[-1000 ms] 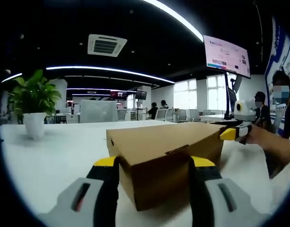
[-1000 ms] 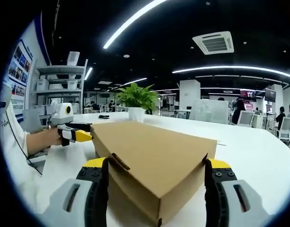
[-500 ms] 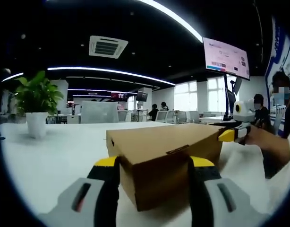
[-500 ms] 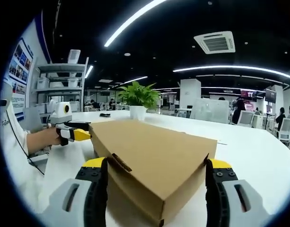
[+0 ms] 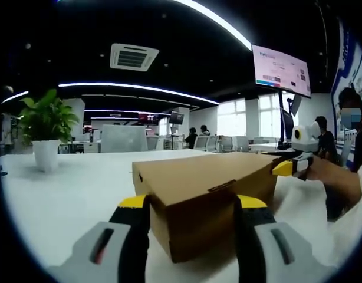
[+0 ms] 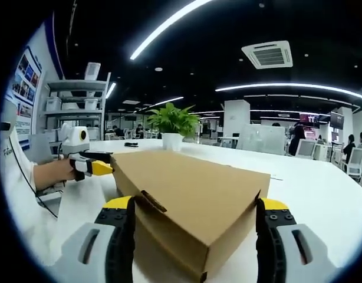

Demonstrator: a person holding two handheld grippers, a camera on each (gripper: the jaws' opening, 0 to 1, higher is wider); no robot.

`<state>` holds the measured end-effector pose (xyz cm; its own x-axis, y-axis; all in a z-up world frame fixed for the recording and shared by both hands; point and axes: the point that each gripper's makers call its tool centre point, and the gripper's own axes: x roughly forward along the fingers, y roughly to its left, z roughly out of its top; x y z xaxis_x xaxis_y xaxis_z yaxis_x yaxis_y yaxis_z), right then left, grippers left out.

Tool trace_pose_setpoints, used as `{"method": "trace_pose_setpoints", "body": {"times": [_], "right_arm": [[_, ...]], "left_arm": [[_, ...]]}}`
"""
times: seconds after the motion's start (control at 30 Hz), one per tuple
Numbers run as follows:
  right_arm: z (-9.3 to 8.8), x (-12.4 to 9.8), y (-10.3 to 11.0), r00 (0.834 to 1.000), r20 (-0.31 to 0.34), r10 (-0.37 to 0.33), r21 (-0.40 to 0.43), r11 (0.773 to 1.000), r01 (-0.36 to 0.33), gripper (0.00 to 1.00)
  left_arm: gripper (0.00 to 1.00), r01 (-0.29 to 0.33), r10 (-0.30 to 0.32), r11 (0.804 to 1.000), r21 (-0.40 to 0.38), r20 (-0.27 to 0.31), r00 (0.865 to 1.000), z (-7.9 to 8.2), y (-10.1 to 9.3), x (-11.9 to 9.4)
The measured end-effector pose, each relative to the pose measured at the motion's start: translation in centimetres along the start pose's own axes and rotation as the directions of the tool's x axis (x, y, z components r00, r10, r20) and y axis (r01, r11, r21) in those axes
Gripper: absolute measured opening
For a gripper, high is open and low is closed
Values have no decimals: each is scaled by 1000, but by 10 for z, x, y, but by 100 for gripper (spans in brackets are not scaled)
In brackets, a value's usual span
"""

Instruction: Operate the shoe box by opening the lid, removing the specified soft item, and placing it in the target area until the item is outside and the box remains undamaged.

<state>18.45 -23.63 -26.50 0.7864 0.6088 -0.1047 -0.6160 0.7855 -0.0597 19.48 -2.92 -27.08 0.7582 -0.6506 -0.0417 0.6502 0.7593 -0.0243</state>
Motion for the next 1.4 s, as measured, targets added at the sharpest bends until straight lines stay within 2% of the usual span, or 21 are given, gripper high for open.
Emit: {"method": "trace_pose_setpoints", "body": {"times": [0.23, 0.47, 0.83, 0.87, 0.93, 1.03, 1.07, 1.13, 1.4], "right_arm": [[-1, -5, 6, 1000, -4, 3, 0, 1000, -3, 86], [-3, -10, 5, 1000, 24, 5, 8, 1000, -6, 86], [-6, -23, 4, 1000, 7, -4, 3, 1000, 4, 85], [-6, -24, 4, 1000, 12, -6, 5, 1000, 6, 85], [-6, -24, 5, 1000, 19, -9, 3, 1000, 9, 86], [-6, -24, 8, 1000, 14, -23, -3, 1000, 23, 86], [-6, -23, 9, 1000, 0, -32, -12, 999, 31, 87], [-9, -21, 10, 998, -28, -50, -56, 997, 48, 89], [-7, -24, 11, 998, -5, -60, -24, 998, 60, 87]], "left_arm": [[58, 3, -3, 1000, 7, -3, 1000, 0, -4, -5], [57, -5, 5, 1000, 8, 5, 1000, -1, -10, -10], [57, 11, -11, 1000, 18, 5, 1000, -1, -22, -13], [57, 13, -13, 999, 31, 1, 1000, -3, -23, -13], [58, 9, -7, 993, 121, -18, 1000, -6, -24, -13], [58, 8, -6, 994, 108, -17, 1000, -5, -25, -14], [58, 8, -8, 998, 64, -5, 1000, -3, -26, -14], [58, 12, -11, 997, 78, -9, 1000, -3, -25, -14], [58, 29, -29, 997, 74, -5, 1000, -2, -25, -14]]}}
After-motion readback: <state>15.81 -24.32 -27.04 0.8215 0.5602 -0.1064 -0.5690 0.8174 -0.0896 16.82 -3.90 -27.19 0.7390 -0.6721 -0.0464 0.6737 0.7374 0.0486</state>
